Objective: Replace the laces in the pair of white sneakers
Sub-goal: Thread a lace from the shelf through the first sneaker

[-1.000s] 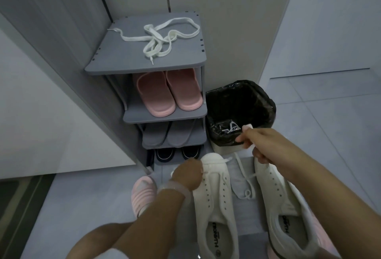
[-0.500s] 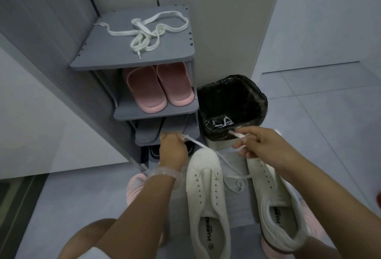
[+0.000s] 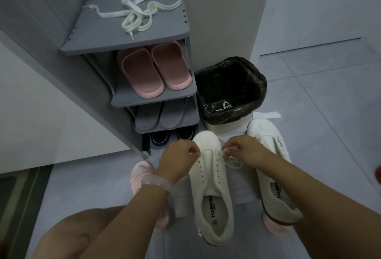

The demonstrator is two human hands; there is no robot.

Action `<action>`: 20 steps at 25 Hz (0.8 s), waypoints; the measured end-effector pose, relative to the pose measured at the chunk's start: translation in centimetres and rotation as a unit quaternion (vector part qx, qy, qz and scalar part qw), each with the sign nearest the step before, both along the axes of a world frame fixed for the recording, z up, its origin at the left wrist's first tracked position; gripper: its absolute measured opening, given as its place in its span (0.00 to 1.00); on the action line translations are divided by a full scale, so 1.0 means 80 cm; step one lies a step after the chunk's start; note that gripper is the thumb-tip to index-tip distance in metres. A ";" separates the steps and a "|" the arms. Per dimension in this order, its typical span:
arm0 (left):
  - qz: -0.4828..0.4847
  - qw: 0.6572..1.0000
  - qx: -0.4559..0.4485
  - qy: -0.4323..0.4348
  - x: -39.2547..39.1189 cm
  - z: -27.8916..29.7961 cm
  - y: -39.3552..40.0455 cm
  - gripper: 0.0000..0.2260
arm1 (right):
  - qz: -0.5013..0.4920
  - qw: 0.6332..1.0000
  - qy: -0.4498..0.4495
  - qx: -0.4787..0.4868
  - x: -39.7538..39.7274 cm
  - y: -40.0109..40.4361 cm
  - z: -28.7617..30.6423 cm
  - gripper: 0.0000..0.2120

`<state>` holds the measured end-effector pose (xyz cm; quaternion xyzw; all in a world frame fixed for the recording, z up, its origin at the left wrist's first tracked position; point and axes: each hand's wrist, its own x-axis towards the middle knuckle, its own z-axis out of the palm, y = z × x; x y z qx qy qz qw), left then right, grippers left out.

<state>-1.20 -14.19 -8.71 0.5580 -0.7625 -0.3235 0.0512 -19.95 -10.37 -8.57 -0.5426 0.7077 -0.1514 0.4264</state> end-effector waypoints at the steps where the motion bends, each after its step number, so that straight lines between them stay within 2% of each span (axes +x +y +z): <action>1: -0.020 1.000 -0.007 -0.017 -0.006 0.000 0.005 0.07 | 0.002 1.000 0.017 -0.016 0.001 -0.001 -0.002 0.07; 3: -0.046 0.998 -0.015 -0.044 -0.018 -0.002 0.014 0.09 | 0.009 0.997 0.061 -0.043 0.003 -0.001 -0.004 0.07; 6: -0.024 0.999 0.015 -0.035 -0.031 -0.009 0.022 0.10 | 0.035 0.989 0.127 -0.065 0.009 0.001 -0.010 0.08; 9: 0.033 0.997 0.062 0.023 -0.037 -0.016 0.024 0.11 | 0.042 0.981 0.170 -0.084 0.015 0.004 -0.014 0.09; 13: 0.100 0.982 0.113 0.113 -0.037 -0.027 0.025 0.11 | 0.110 0.957 0.234 -0.134 0.021 0.010 -0.016 0.10; 15: 0.122 0.977 0.113 0.135 -0.038 -0.031 0.029 0.09 | 0.101 0.962 0.213 -0.141 0.025 0.013 -0.019 0.10; 18: 0.134 0.974 0.108 0.149 -0.040 -0.035 0.032 0.09 | -0.008 0.984 0.134 -0.118 0.030 0.014 -0.021 0.06; 20: 0.125 0.973 0.118 0.153 -0.038 -0.038 0.030 0.09 | -0.018 0.987 0.121 -0.109 0.030 0.013 -0.025 0.05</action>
